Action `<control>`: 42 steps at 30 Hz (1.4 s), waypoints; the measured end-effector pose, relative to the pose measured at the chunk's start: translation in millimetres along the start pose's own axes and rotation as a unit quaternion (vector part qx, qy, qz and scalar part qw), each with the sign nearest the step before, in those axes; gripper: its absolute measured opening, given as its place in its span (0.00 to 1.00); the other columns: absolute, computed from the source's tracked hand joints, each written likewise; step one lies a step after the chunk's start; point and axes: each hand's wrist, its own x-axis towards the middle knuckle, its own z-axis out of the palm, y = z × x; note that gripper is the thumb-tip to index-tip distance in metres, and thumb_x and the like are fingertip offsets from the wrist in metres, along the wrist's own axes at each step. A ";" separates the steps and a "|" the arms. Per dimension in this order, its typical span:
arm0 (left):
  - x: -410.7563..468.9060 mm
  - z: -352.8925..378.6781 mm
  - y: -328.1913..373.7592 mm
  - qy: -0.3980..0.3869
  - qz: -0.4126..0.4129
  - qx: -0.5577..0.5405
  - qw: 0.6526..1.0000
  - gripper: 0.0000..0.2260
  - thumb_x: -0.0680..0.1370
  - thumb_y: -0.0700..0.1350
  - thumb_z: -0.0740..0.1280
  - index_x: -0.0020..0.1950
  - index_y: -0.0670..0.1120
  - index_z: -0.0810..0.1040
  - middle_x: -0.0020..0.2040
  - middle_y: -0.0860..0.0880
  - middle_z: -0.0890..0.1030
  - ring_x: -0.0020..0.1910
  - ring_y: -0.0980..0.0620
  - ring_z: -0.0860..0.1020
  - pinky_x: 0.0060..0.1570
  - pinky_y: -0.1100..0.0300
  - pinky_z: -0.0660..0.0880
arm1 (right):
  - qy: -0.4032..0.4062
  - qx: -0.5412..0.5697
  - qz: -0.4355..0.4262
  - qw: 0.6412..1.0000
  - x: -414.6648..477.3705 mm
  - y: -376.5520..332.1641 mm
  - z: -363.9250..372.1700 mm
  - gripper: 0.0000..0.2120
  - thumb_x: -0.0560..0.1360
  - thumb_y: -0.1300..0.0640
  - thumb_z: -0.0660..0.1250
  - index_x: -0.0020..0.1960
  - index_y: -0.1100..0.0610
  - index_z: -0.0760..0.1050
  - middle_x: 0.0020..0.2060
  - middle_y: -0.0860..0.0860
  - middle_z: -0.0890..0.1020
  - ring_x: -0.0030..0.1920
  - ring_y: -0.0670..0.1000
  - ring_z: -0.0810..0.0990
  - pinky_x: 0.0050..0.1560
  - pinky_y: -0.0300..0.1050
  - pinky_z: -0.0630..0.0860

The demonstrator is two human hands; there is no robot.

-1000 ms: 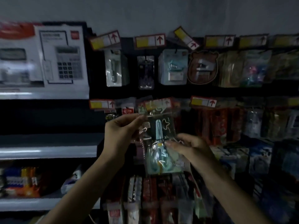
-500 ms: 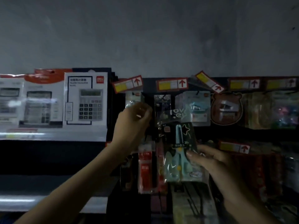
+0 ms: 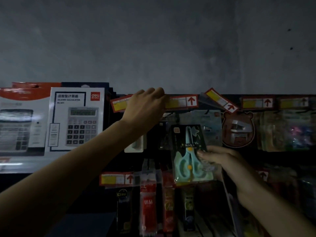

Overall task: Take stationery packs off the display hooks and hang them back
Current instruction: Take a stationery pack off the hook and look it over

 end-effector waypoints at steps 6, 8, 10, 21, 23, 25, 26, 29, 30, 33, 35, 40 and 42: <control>8.8 -4.5 -0.8 -0.008 -0.010 -0.038 0.999 0.14 0.84 0.49 0.59 0.62 0.47 0.81 0.57 0.47 0.84 0.50 0.44 0.82 0.49 0.49 0.76 | -0.011 -0.018 -0.020 1.000 16.5 -9.2 0.7 0.11 0.73 0.52 0.76 0.54 0.54 0.85 0.47 0.50 0.88 0.49 0.53 0.86 0.45 0.44 0.76; 11.0 -3.5 -3.8 -0.009 -0.074 -0.093 0.993 0.12 0.85 0.46 0.60 0.62 0.47 0.82 0.54 0.46 0.84 0.47 0.44 0.82 0.48 0.49 0.78 | -0.024 -0.022 -0.022 0.999 22.2 -12.6 1.6 0.07 0.74 0.53 0.75 0.50 0.54 0.86 0.45 0.50 0.88 0.50 0.54 0.85 0.53 0.48 0.78; 13.8 -2.7 -6.2 -0.011 -0.127 -0.136 0.982 0.11 0.86 0.46 0.61 0.60 0.47 0.82 0.51 0.46 0.85 0.44 0.45 0.82 0.45 0.48 0.80 | -0.027 -0.030 -0.022 0.999 28.8 -15.4 4.1 0.04 0.74 0.53 0.75 0.46 0.51 0.88 0.42 0.48 0.89 0.49 0.52 0.86 0.56 0.49 0.79; 19.8 -7.0 -4.6 0.003 -0.217 -0.218 0.952 0.11 0.84 0.46 0.66 0.61 0.46 0.85 0.54 0.45 0.85 0.48 0.45 0.82 0.49 0.48 0.81 | -0.022 0.029 -0.014 0.999 49.4 -21.5 19.3 0.07 0.74 0.56 0.75 0.48 0.58 0.87 0.45 0.57 0.88 0.50 0.61 0.87 0.58 0.59 0.81; 18.1 -7.5 -3.3 0.000 -0.215 -0.224 0.951 0.10 0.84 0.46 0.66 0.61 0.46 0.85 0.54 0.45 0.85 0.48 0.45 0.82 0.49 0.47 0.82 | -0.006 0.033 -0.003 0.999 51.6 -21.6 22.9 0.07 0.73 0.56 0.76 0.48 0.58 0.87 0.45 0.58 0.88 0.49 0.62 0.87 0.57 0.58 0.81; 14.9 -8.4 -1.8 0.000 -0.214 -0.236 0.948 0.10 0.83 0.46 0.67 0.61 0.46 0.85 0.54 0.46 0.86 0.47 0.47 0.83 0.49 0.48 0.82 | 0.001 0.042 0.005 0.999 52.3 -20.8 24.4 0.07 0.73 0.57 0.76 0.48 0.59 0.87 0.44 0.58 0.88 0.47 0.61 0.87 0.50 0.53 0.82; 13.4 -9.0 -1.1 0.001 -0.214 -0.241 0.947 0.10 0.83 0.45 0.68 0.61 0.46 0.85 0.53 0.47 0.86 0.47 0.49 0.83 0.49 0.49 0.82 | -0.001 0.046 0.009 0.999 51.2 -21.0 24.7 0.06 0.73 0.57 0.75 0.47 0.59 0.87 0.43 0.58 0.88 0.46 0.60 0.87 0.47 0.50 0.81; 8.8 -8.9 0.2 0.003 -0.213 -0.251 0.944 0.09 0.83 0.46 0.69 0.60 0.47 0.85 0.52 0.49 0.87 0.46 0.52 0.83 0.48 0.51 0.83 | -0.009 0.052 0.016 0.999 50.6 -18.7 25.0 0.06 0.73 0.59 0.75 0.47 0.60 0.87 0.42 0.58 0.88 0.44 0.60 0.87 0.44 0.47 0.81; 7.3 -8.2 0.9 0.002 -0.215 -0.250 0.944 0.09 0.82 0.46 0.69 0.60 0.48 0.85 0.51 0.50 0.87 0.46 0.53 0.83 0.47 0.51 0.83 | -0.012 0.052 0.017 0.998 49.4 -18.4 25.2 0.05 0.73 0.59 0.75 0.47 0.60 0.87 0.42 0.59 0.88 0.43 0.59 0.87 0.44 0.47 0.80; 3.4 -5.0 3.0 0.006 -0.220 -0.245 0.944 0.09 0.82 0.47 0.69 0.60 0.49 0.85 0.51 0.51 0.87 0.46 0.53 0.83 0.47 0.51 0.83 | -0.012 0.050 0.017 0.999 50.2 -16.0 26.1 0.05 0.73 0.58 0.75 0.45 0.60 0.87 0.43 0.59 0.88 0.45 0.61 0.87 0.50 0.54 0.82; 1.7 -2.7 5.5 0.007 -0.227 -0.256 0.940 0.09 0.82 0.45 0.70 0.61 0.50 0.85 0.51 0.51 0.87 0.47 0.52 0.84 0.47 0.49 0.83 | -0.010 0.052 0.021 0.998 50.9 -14.8 26.3 0.05 0.73 0.58 0.75 0.45 0.59 0.88 0.43 0.59 0.88 0.47 0.62 0.87 0.56 0.59 0.81; -17.7 -2.3 31.0 0.028 -0.235 -0.214 0.948 0.10 0.83 0.48 0.65 0.63 0.52 0.80 0.46 0.55 0.84 0.35 0.62 0.78 0.31 0.62 0.76 | -0.006 0.036 0.026 0.999 50.7 -11.6 25.0 0.06 0.74 0.56 0.75 0.47 0.58 0.88 0.44 0.57 0.88 0.50 0.62 0.86 0.61 0.62 0.79; -33.5 -2.9 48.7 0.013 -0.228 -0.218 0.949 0.09 0.83 0.48 0.63 0.62 0.52 0.79 0.47 0.56 0.83 0.36 0.63 0.77 0.32 0.66 0.75 | -0.005 0.023 0.030 0.999 50.7 -11.5 23.7 0.06 0.74 0.56 0.75 0.47 0.58 0.88 0.44 0.56 0.88 0.50 0.61 0.86 0.61 0.61 0.79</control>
